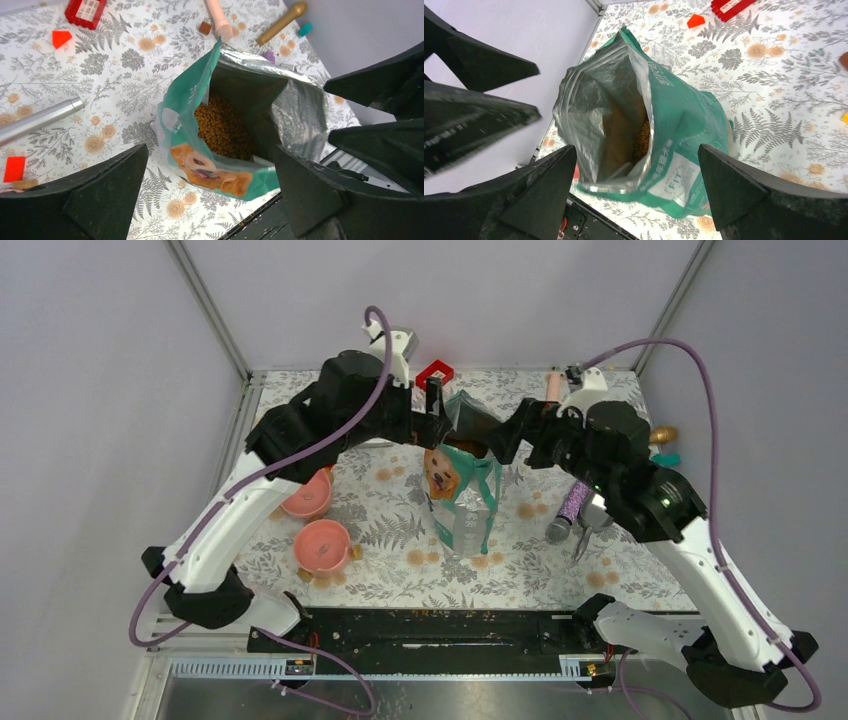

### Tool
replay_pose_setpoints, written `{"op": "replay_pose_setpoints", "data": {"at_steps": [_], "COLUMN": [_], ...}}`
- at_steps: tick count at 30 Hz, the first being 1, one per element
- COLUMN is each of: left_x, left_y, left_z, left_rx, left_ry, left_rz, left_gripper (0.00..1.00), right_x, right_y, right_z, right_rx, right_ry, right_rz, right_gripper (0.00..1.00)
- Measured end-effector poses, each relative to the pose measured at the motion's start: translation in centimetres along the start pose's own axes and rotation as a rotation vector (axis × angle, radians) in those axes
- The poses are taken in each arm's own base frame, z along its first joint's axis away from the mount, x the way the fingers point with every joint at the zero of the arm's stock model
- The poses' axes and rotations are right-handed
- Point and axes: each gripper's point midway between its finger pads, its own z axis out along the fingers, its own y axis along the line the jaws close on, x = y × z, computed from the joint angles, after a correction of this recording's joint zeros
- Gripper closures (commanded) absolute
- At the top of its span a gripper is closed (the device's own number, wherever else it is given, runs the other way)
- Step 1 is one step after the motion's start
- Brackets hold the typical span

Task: Serve the pet food
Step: Open the pet food bag at the center of the board, then pick up the spatula from the center of the board.

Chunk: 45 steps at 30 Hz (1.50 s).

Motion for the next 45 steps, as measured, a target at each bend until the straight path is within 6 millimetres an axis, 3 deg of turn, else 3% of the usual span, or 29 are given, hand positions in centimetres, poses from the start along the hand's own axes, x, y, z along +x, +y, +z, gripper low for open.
{"op": "replay_pose_setpoints", "data": {"at_steps": [3,5,9,13,15,19,24,29,36,45], "left_x": [-0.9,-0.7,1.7,5.9,8.6,15.0,19.7,20.9,21.5,20.6], "left_y": [0.3,1.3,3.7,6.2,7.7,10.6,13.1,14.6,16.1,17.1], "left_z": [-2.5,-5.2,-10.4,-12.7,-12.5,-9.9,-8.2,-7.8,-8.0,-9.9], "left_rx": [0.003,-0.005,-0.015,-0.041,-0.076,-0.186,-0.296,-0.374,-0.453,-0.454], "left_ry": [-0.058,-0.108,-0.188,-0.221,-0.204,-0.104,-0.031,-0.05,-0.095,-0.226], "left_rz": [-0.007,-0.02,-0.07,-0.135,-0.163,-0.215,-0.253,-0.313,-0.38,-0.475], "left_gripper": [0.01,0.01,0.01,0.01,0.01,0.01,0.01,0.01,0.01,0.01], "right_x": [-0.8,-1.3,-1.0,0.2,1.6,5.9,10.4,13.8,16.0,18.3], "right_y": [-0.5,-1.2,-4.5,-8.1,-10.0,-15.1,-22.2,-27.6,-33.8,-38.5], "right_z": [-2.7,-4.7,-8.3,-10.0,-9.7,-8.3,-7.9,-8.8,-8.6,-6.4], "right_rx": [0.017,0.048,0.192,0.351,0.431,0.62,0.852,1.011,1.161,1.238], "right_ry": [-0.035,-0.063,-0.095,-0.085,-0.052,0.065,0.164,0.184,0.169,0.236], "right_rz": [-0.023,-0.031,-0.041,-0.055,-0.056,-0.026,0.121,0.278,0.473,0.551], "right_gripper": [0.01,0.01,0.01,0.0,0.01,0.01,0.01,0.01,0.03,0.11]}}
